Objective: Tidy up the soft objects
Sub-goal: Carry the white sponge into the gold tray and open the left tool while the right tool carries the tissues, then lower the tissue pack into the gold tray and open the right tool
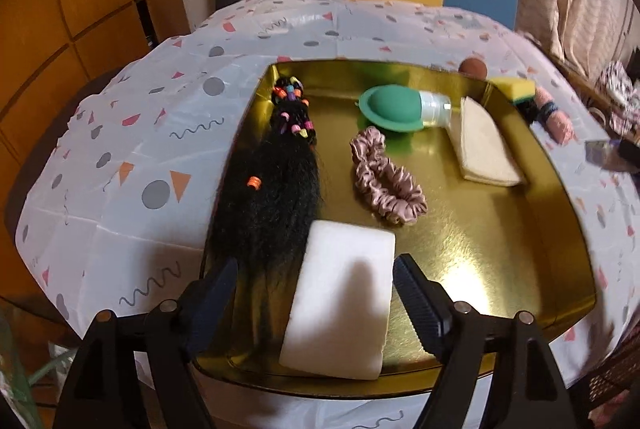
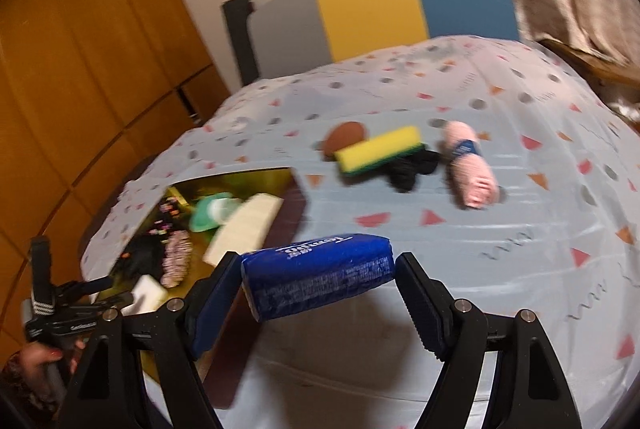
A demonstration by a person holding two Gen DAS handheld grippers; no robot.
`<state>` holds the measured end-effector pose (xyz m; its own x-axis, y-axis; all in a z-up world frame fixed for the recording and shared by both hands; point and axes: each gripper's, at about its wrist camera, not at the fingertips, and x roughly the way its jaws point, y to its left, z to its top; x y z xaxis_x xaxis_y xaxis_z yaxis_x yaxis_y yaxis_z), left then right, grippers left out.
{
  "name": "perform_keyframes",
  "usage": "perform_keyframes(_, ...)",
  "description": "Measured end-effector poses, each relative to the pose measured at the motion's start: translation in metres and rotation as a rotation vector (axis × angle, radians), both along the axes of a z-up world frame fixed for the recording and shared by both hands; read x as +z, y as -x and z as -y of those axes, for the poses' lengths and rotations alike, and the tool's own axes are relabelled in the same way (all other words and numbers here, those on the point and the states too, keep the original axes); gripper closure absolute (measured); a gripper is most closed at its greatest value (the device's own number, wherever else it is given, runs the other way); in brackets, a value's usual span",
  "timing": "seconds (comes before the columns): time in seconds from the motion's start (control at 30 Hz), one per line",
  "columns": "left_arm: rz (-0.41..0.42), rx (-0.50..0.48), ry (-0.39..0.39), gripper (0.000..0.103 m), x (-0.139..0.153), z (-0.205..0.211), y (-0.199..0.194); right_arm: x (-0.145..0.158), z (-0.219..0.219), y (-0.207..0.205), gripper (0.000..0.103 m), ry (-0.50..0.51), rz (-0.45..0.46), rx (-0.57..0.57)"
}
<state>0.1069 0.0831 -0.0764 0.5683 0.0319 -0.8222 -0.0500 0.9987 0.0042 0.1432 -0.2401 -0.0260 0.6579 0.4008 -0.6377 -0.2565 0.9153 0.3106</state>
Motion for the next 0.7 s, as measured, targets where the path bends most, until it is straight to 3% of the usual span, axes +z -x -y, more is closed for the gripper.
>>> perform_keyframes(0.1,0.038,0.018,0.041,0.022,0.009,-0.007,0.005,0.005,-0.025,0.005,0.024,0.002,0.001,0.055)
perform_keyframes(0.27,0.098,0.011,0.253,0.022,0.019,-0.014,0.015,0.003,-0.072,0.009,0.024,0.043,-0.019,0.159)
perform_keyframes(0.53,0.108,-0.045,0.269,0.022,0.019,0.009,0.026,-0.01,-0.132,0.004,0.024,0.129,-0.062,0.264)
perform_keyframes(0.7,0.113,-0.019,0.278,0.022,0.017,0.006,0.031,-0.017,-0.153,-0.005,0.024,0.17,-0.076,0.293)
